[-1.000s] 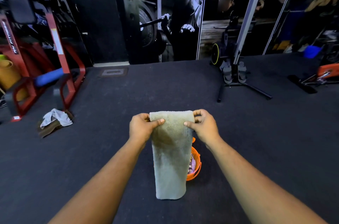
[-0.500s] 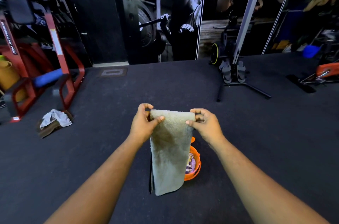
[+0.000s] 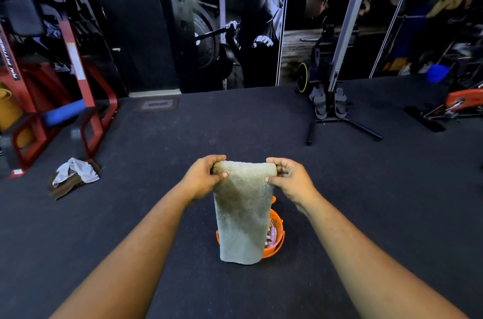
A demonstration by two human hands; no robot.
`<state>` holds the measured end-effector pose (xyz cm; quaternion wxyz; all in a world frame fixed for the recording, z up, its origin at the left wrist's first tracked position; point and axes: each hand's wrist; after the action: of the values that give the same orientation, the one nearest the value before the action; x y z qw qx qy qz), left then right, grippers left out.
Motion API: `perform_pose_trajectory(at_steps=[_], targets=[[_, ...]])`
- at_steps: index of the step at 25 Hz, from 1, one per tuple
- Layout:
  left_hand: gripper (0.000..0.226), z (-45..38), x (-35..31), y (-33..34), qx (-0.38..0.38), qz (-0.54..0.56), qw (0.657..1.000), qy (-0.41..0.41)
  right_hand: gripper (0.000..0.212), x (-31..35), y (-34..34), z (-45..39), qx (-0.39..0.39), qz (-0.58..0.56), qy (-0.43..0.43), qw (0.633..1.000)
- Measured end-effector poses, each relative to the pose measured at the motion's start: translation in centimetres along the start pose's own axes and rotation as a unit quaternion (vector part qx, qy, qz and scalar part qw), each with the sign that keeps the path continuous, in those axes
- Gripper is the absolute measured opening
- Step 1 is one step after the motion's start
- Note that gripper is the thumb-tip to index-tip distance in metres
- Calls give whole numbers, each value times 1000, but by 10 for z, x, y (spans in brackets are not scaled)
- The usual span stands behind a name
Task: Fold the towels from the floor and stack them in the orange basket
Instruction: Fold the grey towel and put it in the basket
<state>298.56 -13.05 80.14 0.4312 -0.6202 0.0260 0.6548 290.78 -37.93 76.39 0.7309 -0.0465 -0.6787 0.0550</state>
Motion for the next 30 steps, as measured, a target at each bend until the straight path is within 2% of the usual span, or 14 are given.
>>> perform_pose_trajectory(at_steps=[2,5,9,11,13,15,17,19,21,23,27,30], targets=[[54,1,-1,-3,11,-9,1000,-4,55,-1,-1,4,3,-19,1,1000],[46,2,-2,-3,-19,-99,995,-5,43,3,-1,9,-12,6,-15,1000],[31,7,-11,2,-56,-311,948,-17,32,11,2,14,-44,117,-38,991],[28,6,-11,0,-75,-337,939,-9,28,14,-2,14,-59,168,-64,982],[23,8,-8,-3,-84,-267,960,30,26,21,-8,15,-72,188,-95,975],[16,11,-8,-6,-72,-82,988,113,22,36,-11,19,-40,106,-118,987],[16,16,-16,-4,-55,133,974,174,17,59,-10,22,0,32,-150,988],[34,20,-19,-3,-55,253,944,203,16,84,-7,19,15,16,-187,982],[63,22,-13,-3,-25,298,932,203,17,108,-1,10,36,-1,-210,977],[75,23,0,3,19,277,947,162,18,132,4,3,50,-46,-220,973],[55,23,25,33,89,248,960,99,19,170,9,-4,45,-149,-227,961],[35,22,23,47,40,291,951,94,11,188,3,-14,6,-195,-216,957]])
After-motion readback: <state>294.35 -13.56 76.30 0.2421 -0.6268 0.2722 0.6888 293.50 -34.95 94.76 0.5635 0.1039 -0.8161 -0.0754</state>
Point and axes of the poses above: each hand's wrist, its own z-axis away from the middle knuckle, its own y-axis out of the palm, x = y × z, and after that the axes turned 15 degrees about x, right-handed
